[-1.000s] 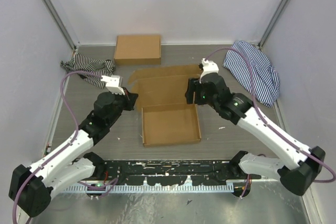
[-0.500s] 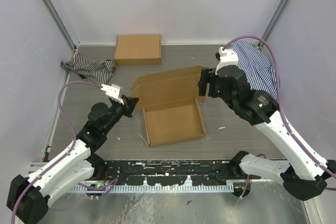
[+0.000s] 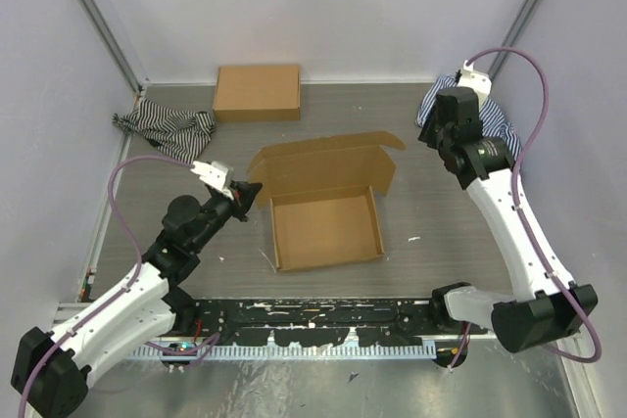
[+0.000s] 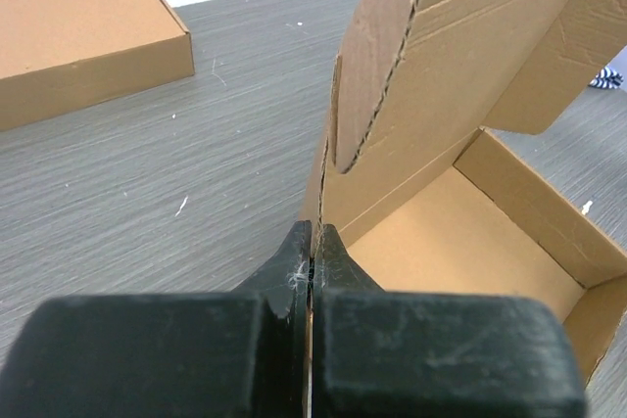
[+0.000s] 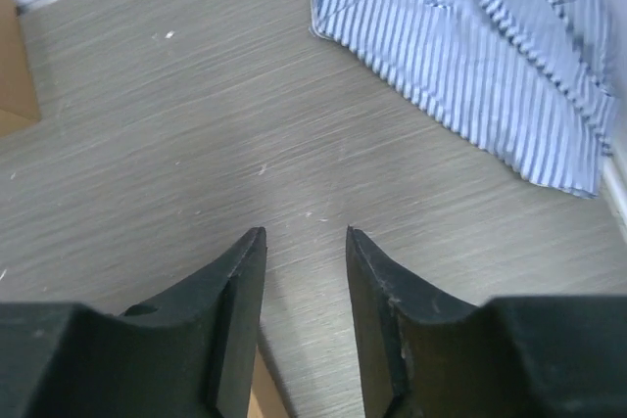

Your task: Fold the paper box

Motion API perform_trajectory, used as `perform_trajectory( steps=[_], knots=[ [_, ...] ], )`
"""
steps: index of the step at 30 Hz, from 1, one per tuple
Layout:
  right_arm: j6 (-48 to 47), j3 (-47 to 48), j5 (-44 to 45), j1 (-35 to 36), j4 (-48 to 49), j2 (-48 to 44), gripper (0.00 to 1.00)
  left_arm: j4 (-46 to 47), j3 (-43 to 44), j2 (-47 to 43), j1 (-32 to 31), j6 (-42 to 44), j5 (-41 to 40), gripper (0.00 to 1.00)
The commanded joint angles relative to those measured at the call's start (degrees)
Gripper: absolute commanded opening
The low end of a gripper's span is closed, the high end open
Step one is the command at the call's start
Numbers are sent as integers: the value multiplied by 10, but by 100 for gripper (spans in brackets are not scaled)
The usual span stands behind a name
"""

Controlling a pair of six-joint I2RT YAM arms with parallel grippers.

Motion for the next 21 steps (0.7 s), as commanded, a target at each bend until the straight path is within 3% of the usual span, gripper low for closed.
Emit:
perform_trajectory(
  steps=[1,4,10,16,21],
  knots=[
    [-41,25,-190,-33,67,42,46,42,-9,8,-12,25,-6,0],
    [-61,33,-335,-34,102,72,53,45,-7,26,-25,34,-3,0],
    [-63,46,-469,-32,136,110,55,45,-12,33,-41,44,-18,1],
    [-70,26,-488,-27,94,94,48,2,1,15,-46,17,-46,34],
    [-73,-37,-499,-24,74,38,46,-67,11,-37,-46,-31,-64,46]
  ],
)
